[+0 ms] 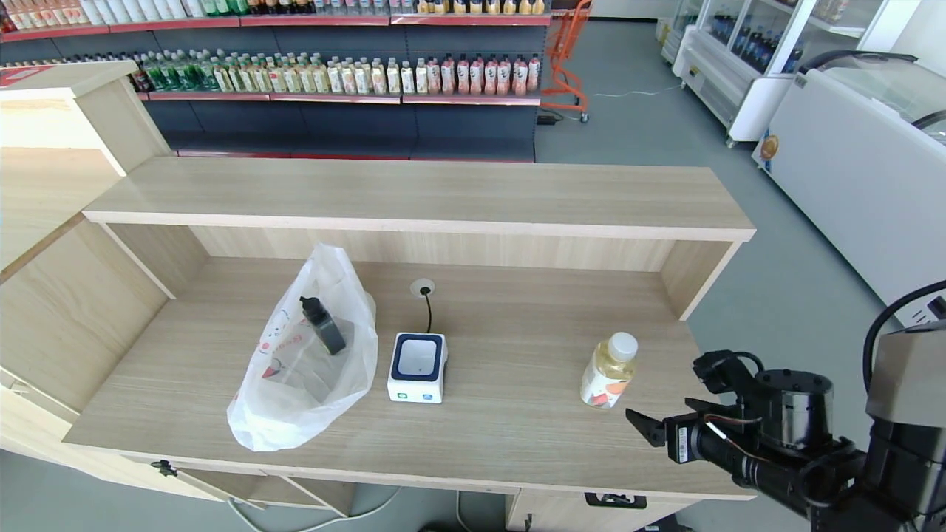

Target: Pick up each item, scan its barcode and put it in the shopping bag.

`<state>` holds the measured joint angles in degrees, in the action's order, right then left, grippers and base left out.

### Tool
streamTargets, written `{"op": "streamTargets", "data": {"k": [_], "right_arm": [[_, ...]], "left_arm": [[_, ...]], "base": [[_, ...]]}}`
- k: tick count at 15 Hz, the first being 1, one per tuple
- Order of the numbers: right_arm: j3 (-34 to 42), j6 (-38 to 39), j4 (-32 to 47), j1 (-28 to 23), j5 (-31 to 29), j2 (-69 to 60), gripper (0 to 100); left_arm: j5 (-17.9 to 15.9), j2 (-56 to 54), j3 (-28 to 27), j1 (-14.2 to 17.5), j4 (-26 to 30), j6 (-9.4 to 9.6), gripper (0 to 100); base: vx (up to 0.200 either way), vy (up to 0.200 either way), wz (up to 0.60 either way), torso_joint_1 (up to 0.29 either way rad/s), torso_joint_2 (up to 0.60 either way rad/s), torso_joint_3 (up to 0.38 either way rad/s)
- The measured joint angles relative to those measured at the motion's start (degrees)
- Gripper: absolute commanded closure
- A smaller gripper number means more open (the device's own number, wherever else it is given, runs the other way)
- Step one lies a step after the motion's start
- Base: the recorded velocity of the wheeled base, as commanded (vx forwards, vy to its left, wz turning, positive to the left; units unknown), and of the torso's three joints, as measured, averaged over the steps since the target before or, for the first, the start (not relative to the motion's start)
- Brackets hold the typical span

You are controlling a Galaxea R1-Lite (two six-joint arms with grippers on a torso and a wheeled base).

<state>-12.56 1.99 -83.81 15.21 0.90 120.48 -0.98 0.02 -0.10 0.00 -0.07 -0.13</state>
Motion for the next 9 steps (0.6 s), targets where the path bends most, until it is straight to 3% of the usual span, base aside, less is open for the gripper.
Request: {"op": "streamTargets", "data": {"k": [2, 9], "right_arm": [[-0.09, -0.95, -5.47, 0.07, -0.33, 3.52, 0], [-8.28, -1.55, -6.11, 0.22, -0.39, 11.85, 0]], "left_arm": [[0.00, 0.00, 0.00, 0.00, 0.00, -0.02, 0], [0.00, 0.00, 0.00, 0.00, 0.00, -0.02, 0]], "base": [[0.000, 0.000, 0.00, 0.000, 0.00, 0.000], [0.000, 0.000, 0.00, 0.000, 0.00, 0.000]]}}
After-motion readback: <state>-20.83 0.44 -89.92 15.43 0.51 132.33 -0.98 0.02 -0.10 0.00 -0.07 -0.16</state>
